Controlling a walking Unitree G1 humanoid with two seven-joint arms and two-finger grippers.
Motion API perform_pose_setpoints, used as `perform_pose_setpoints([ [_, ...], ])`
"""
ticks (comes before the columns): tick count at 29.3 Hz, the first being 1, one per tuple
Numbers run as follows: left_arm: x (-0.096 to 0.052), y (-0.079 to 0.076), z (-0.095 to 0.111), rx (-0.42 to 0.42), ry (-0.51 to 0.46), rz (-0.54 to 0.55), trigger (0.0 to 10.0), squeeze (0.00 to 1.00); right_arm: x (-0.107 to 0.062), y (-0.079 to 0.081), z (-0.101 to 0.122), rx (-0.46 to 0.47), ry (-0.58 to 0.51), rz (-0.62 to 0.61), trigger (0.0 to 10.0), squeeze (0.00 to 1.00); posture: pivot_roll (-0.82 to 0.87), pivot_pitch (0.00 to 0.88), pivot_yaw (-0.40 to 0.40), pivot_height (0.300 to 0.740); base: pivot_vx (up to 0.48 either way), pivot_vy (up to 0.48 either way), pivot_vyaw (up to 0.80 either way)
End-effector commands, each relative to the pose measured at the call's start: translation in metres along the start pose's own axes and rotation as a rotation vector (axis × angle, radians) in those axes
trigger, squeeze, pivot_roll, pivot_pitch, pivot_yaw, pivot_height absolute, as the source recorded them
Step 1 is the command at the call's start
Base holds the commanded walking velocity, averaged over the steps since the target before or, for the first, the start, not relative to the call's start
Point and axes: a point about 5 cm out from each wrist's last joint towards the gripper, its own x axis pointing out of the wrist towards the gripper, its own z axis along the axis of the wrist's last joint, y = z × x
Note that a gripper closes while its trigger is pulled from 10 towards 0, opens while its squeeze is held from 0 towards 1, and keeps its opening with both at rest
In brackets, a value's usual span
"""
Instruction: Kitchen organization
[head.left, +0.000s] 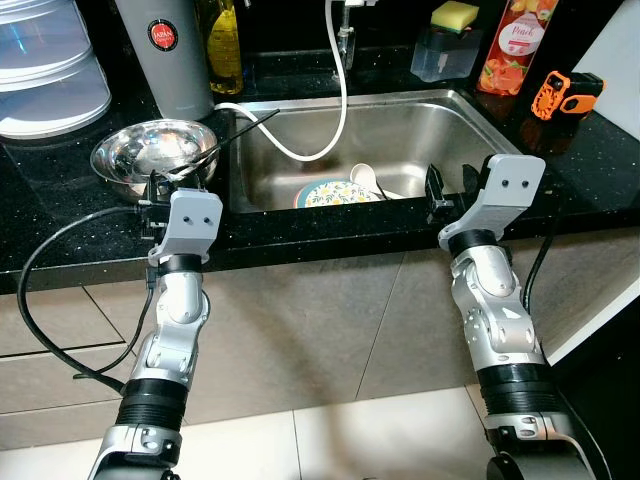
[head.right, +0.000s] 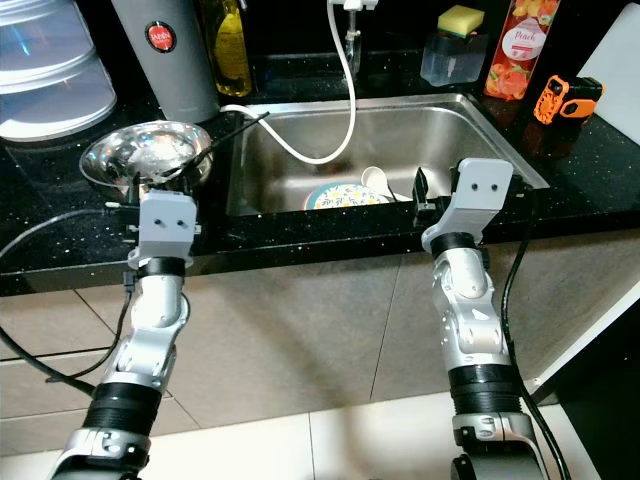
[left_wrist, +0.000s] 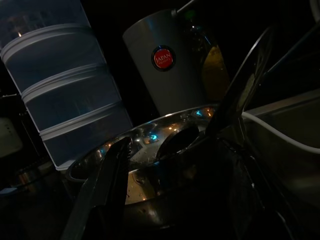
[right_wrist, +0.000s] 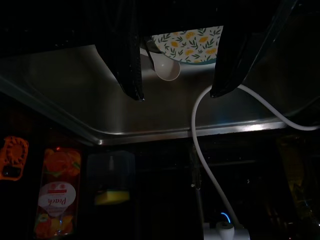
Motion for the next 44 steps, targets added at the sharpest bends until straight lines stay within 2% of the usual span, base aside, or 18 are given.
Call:
perform_pose_setpoints([
  [1,0.005,0.005,-0.002,0.006,-0.005,0.005,4.4,0.0,0.002,0.001,0.004,0.001,-0.01,0.007,10.0,0.0,0.05,0.0,-0.023,0.74,0.0,0.0,0.0],
  [3,0.007,0.006,-0.002,-0.003,-0.012,0.001,0.0,0.0,0.002,0.001,0.004,-0.001,-0.01,0.008,10.0,0.0,0.05,0.0,-0.023,0.74,0.0,0.0,0.0],
  [7,0.007,0.005,-0.001,-0.003,-0.019,0.0,0.0,0.0,0.002,0.001,0.004,-0.001,-0.011,0.009,10.0,0.0,0.05,0.0,-0.022,0.74,0.0,0.0,0.0],
  [11,0.006,0.005,0.002,0.031,-0.062,-0.005,0.0,0.0,0.003,0.003,0.003,0.001,-0.009,0.015,10.0,0.0,0.05,0.0,-0.025,0.74,0.0,0.0,0.0],
  [12,0.006,0.005,0.005,0.051,-0.083,-0.008,0.7,0.0,0.003,0.004,0.003,0.002,-0.009,0.019,10.0,0.0,0.05,0.0,-0.025,0.74,0.0,0.0,0.0],
  [13,0.006,0.005,0.006,0.064,-0.097,-0.01,0.7,0.0,0.003,0.004,0.003,0.003,-0.009,0.021,10.0,0.0,0.05,0.0,-0.025,0.74,0.0,0.0,0.0],
  [14,0.006,0.006,0.008,0.082,-0.116,-0.005,10.0,0.0,0.004,0.005,0.003,0.004,-0.009,0.023,10.0,0.0,0.06,0.0,-0.027,0.74,0.0,0.0,0.0],
  [19,0.007,0.008,0.016,0.115,-0.171,0.012,10.0,0.0,0.004,0.005,0.003,0.005,-0.009,0.025,10.0,0.0,0.06,0.0,-0.027,0.74,0.0,0.0,0.0],
  [25,0.011,0.009,0.036,0.156,-0.286,0.025,10.0,0.0,0.004,0.006,0.003,0.008,-0.009,0.027,10.0,0.0,0.06,0.0,-0.027,0.74,0.0,0.0,0.0],
  [27,0.013,0.009,0.049,0.166,-0.343,0.029,10.0,0.0,0.004,0.007,0.004,0.01,-0.012,0.029,10.0,0.0,0.06,0.0,-0.026,0.74,0.0,0.0,0.0],
  [31,0.015,0.007,0.06,0.164,-0.389,0.021,10.0,0.0,0.004,0.01,0.005,0.018,-0.02,0.048,10.0,0.0,0.06,0.0,-0.025,0.74,0.0,0.0,0.0],
  [35,0.019,-0.002,0.068,0.105,-0.4,-0.043,10.0,0.0,0.002,0.022,0.009,0.032,-0.038,0.128,10.0,0.0,0.06,0.0,-0.025,0.74,0.0,0.0,0.0],
  [39,0.019,-0.016,0.088,0.061,-0.473,-0.177,10.0,0.0,-0.001,0.04,0.017,-0.03,-0.092,0.224,10.0,0.0,0.06,0.0,-0.025,0.74,0.0,0.0,0.0],
  [41,0.019,-0.019,0.092,0.055,-0.486,-0.201,10.0,0.0,-0.001,0.043,0.019,-0.042,-0.105,0.237,10.0,0.0,0.06,0.0,-0.025,0.74,0.0,0.0,0.0],
  [43,0.015,-0.034,0.104,0.001,-0.516,-0.32,10.0,0.0,-0.001,0.052,0.027,-0.059,-0.153,0.252,10.0,0.0,0.06,0.0,-0.026,0.74,0.0,0.0,0.0],
  [44,0.015,-0.034,0.104,0.001,-0.516,-0.32,10.0,0.0,-0.001,0.052,0.027,-0.059,-0.153,0.252,10.0,0.0,0.06,0.0,-0.026,0.74,0.0,0.0,0.0],
])
